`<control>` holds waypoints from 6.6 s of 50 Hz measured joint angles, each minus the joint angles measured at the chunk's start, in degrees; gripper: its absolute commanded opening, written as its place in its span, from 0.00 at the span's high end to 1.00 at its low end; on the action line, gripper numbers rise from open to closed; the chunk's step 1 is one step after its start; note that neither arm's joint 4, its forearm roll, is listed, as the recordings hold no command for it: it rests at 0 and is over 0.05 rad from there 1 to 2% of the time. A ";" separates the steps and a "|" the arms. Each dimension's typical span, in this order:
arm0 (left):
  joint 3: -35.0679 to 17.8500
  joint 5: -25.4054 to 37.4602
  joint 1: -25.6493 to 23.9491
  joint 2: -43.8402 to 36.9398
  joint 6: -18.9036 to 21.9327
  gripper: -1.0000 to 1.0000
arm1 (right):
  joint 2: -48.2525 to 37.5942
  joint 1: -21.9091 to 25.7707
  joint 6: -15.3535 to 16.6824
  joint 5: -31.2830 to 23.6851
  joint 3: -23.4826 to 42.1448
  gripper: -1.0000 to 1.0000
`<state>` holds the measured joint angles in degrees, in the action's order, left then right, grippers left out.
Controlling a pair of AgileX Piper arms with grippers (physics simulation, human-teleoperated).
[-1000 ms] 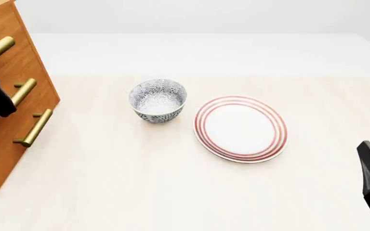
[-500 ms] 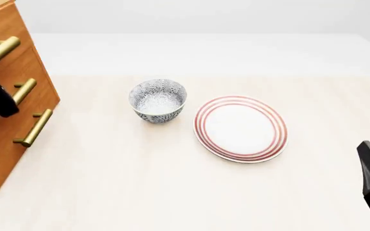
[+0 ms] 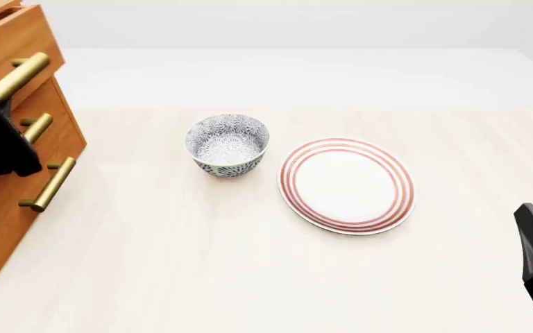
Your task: Open the top drawer of the cabinet.
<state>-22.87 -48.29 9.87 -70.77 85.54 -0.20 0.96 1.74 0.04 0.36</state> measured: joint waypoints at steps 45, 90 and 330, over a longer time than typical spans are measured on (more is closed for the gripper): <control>2.37 0.94 -7.37 3.30 0.15 1.00 | 0.00 0.00 0.00 0.00 0.00 0.00; 5.91 4.24 -14.69 9.97 -0.35 0.00 | 0.00 0.00 0.00 0.00 0.00 0.00; -40.27 97.50 -6.47 21.35 -86.34 0.00 | 0.00 0.00 0.00 0.00 0.00 0.00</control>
<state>-63.14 49.20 3.40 -49.43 -0.80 -0.20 0.96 1.75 0.04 0.36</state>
